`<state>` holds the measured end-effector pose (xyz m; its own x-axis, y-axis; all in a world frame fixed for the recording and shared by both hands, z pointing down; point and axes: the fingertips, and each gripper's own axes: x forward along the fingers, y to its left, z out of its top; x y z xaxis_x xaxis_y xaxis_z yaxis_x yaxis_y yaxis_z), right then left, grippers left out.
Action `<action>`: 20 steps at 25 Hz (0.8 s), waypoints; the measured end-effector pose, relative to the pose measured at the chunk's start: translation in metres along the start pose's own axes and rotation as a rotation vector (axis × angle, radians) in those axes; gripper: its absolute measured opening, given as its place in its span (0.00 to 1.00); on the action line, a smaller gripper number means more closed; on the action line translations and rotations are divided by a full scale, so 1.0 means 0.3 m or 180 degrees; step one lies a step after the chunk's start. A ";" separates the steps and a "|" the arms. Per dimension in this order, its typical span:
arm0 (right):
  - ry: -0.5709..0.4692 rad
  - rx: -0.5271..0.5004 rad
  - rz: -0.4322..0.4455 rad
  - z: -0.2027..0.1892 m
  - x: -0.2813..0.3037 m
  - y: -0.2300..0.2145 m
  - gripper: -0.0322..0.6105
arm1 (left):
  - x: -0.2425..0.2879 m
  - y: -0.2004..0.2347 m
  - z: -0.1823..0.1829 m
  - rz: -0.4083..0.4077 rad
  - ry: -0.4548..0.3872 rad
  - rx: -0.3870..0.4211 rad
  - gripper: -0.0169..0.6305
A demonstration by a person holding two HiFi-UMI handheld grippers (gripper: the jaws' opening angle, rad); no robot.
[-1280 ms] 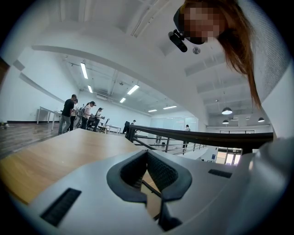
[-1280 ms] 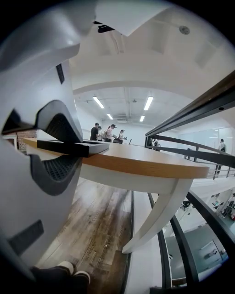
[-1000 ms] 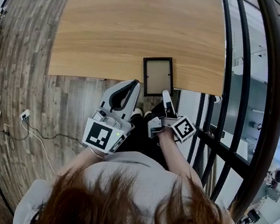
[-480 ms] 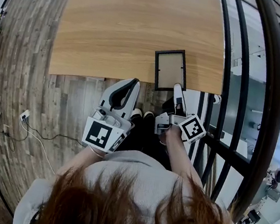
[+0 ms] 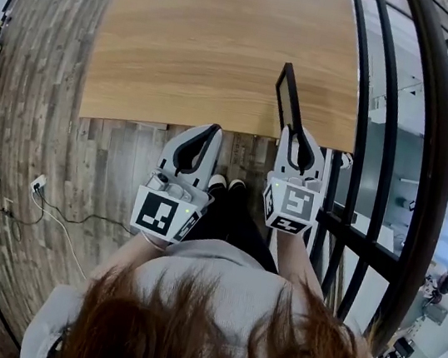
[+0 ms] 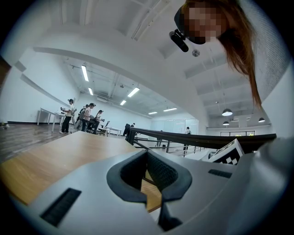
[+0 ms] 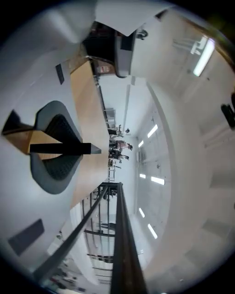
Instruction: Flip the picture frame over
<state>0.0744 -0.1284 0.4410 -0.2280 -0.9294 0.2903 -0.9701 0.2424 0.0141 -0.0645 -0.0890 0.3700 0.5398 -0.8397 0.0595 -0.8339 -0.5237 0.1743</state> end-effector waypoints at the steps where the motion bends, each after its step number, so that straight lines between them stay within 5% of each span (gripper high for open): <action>1: 0.0037 -0.0246 -0.0041 0.002 0.000 0.011 0.18 | -0.002 0.002 0.000 0.0003 -0.0001 -0.0003 0.04; 9: 0.0265 -0.2158 -0.0128 -0.049 0.025 0.085 0.18 | -0.013 0.028 -0.004 0.0030 0.0013 -0.0040 0.04; 20: 0.0345 -0.3357 0.0078 -0.183 0.028 0.185 0.18 | -0.008 0.035 -0.005 -0.0003 0.0027 -0.0079 0.04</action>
<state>0.0232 -0.1076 0.4967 -0.1874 -0.9037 0.3850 -0.3901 0.4282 0.8152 -0.0744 -0.0923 0.3732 0.5415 -0.8380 0.0676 -0.8304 -0.5206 0.1986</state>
